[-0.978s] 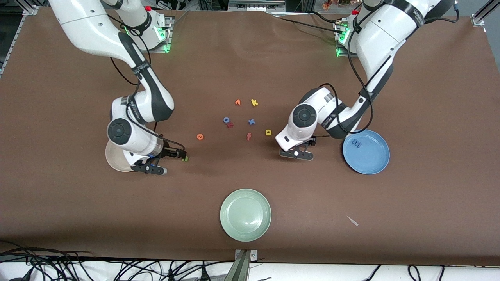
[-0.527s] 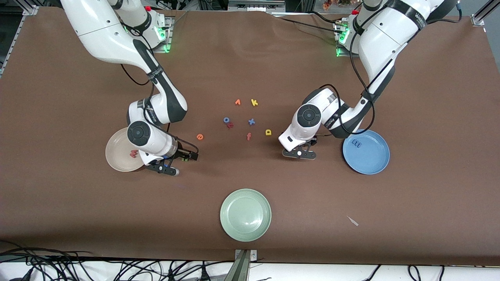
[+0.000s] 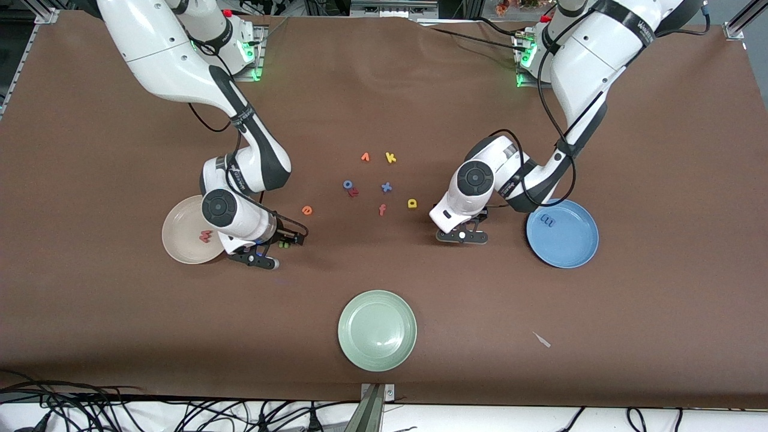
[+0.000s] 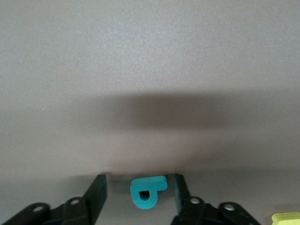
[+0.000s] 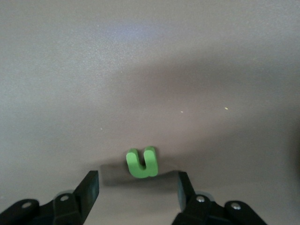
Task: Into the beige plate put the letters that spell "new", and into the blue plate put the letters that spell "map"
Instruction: 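Pinch the teal b with the left gripper while the right gripper takes green u, then drop the b on the blue plate while the right gripper drops the u, then grasp the yellow letter with the left gripper while the right gripper grasps orange e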
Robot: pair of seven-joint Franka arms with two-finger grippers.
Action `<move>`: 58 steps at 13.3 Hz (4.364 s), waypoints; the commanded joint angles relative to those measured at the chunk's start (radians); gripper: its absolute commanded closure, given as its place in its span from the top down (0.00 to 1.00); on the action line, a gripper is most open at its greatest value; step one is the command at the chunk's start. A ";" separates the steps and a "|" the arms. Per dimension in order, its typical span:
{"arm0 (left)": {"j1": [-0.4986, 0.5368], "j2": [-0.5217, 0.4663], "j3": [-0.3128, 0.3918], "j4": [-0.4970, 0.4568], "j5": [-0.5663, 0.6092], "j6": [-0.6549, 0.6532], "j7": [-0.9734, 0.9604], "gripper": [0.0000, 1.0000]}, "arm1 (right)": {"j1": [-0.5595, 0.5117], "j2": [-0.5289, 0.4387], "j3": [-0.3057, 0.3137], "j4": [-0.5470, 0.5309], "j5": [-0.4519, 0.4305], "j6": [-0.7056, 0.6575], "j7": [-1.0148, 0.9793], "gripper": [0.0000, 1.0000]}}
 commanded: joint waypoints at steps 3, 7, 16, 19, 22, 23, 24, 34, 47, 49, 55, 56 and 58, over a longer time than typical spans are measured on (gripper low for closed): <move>0.011 -0.011 -0.009 -0.022 0.028 0.023 -0.034 0.56 | 0.000 0.020 -0.005 0.032 -0.002 -0.007 0.000 0.57; 0.009 -0.013 -0.009 -0.020 0.026 0.023 -0.035 0.36 | -0.006 0.025 -0.006 0.032 -0.002 -0.007 -0.005 0.50; 0.003 -0.120 -0.021 0.012 0.031 -0.087 -0.012 0.20 | -0.008 0.025 -0.006 0.033 0.003 -0.006 0.006 0.34; 0.020 -0.157 -0.017 0.015 0.037 -0.131 0.110 0.20 | -0.008 0.025 -0.006 0.033 0.004 -0.006 0.007 0.31; 0.098 -0.191 -0.018 0.015 0.039 -0.174 0.317 0.20 | -0.008 0.025 -0.006 0.036 0.004 -0.006 0.003 0.30; 0.135 -0.197 -0.017 0.012 0.039 -0.182 0.413 0.20 | -0.008 0.025 -0.006 0.036 0.003 -0.006 0.001 0.28; 0.175 -0.201 -0.018 0.015 0.039 -0.182 0.505 0.21 | -0.008 0.025 -0.006 0.038 0.003 -0.007 0.000 0.28; 0.426 -0.205 -0.018 -0.094 0.043 -0.189 0.905 0.37 | -0.008 -0.084 -0.063 -0.034 -0.022 -0.099 -0.172 0.26; 0.390 -0.220 -0.284 0.004 -0.006 -0.280 0.680 1.00 | -0.018 -0.228 -0.246 -0.234 -0.040 -0.067 -0.760 0.34; 0.318 -0.209 -0.284 0.006 -0.015 -0.277 0.504 1.00 | -0.028 -0.228 -0.246 -0.226 -0.033 -0.076 -0.763 1.00; 0.111 -0.068 -0.267 0.081 0.005 -0.221 0.076 1.00 | -0.011 -0.236 -0.154 -0.205 -0.020 -0.106 -0.431 1.00; 0.104 -0.033 -0.267 0.078 0.006 -0.161 0.060 1.00 | -0.011 -0.237 -0.119 -0.205 -0.020 -0.103 -0.348 1.00; 0.083 0.007 -0.259 0.073 0.006 -0.071 0.019 1.00 | -0.011 -0.237 -0.070 -0.205 -0.020 -0.095 -0.217 1.00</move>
